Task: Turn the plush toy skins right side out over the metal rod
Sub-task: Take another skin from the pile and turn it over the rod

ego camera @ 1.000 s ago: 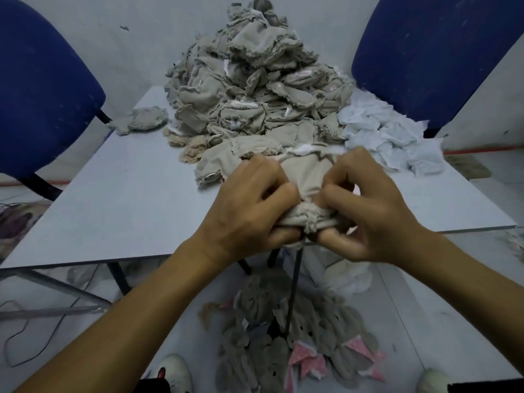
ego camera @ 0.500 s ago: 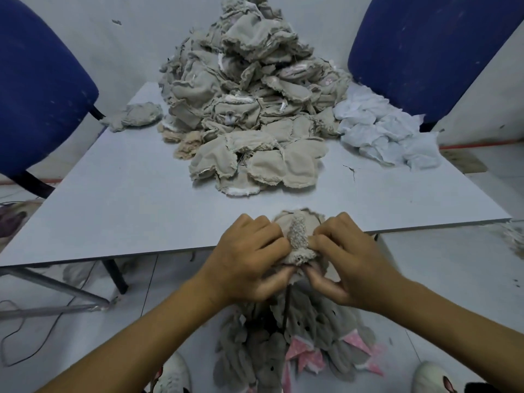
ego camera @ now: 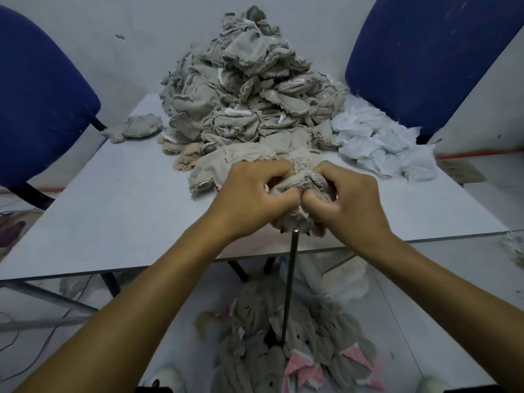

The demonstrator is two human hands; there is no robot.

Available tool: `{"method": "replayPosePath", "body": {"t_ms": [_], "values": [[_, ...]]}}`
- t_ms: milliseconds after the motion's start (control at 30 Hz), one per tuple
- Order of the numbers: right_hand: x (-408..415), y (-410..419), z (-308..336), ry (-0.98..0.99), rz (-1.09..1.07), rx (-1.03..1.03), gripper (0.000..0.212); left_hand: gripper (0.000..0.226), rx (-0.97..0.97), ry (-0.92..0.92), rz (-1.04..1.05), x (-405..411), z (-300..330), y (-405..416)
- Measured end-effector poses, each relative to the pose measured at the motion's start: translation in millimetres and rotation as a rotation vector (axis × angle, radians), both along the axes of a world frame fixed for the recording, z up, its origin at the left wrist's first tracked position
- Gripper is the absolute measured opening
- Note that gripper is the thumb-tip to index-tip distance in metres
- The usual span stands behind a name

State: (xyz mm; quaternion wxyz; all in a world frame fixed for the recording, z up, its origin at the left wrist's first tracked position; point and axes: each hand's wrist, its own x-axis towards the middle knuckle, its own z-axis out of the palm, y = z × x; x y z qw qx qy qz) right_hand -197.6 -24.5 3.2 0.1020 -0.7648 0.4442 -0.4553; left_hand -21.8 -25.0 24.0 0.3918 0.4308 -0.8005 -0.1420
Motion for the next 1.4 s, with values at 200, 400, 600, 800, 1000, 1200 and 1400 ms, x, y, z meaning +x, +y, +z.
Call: {"method": "replayPosePath", "body": {"t_ms": [200,400,600,800,1000,1200,1400], "values": [[3,-31,-32,-0.130,-0.234,0.325,0.031,0.025,0.124,-0.094,0.046,-26,-22,-3],[-2,-32,-25,-0.427,0.303,0.769,0.018,0.023,0.380,0.153,0.120,4,-21,-25],[-10,-23,-22,-0.280,0.471,0.785,0.013,0.024,0.215,0.136,0.390,-9,-36,-25],[-14,-25,-22,-0.340,0.150,0.581,0.017,0.015,0.691,0.328,-0.142,1,-16,-21],[-5,-28,-38,-0.145,-0.201,0.446,0.034,0.010,0.347,-0.016,0.058,-19,-36,-13],[0,-33,-29,-0.090,-0.086,0.539,0.032,0.013,0.405,0.139,0.123,-16,-36,-18],[-6,-12,-16,-0.201,0.324,0.695,0.022,0.026,0.334,0.208,0.273,-7,-35,-32]]}}
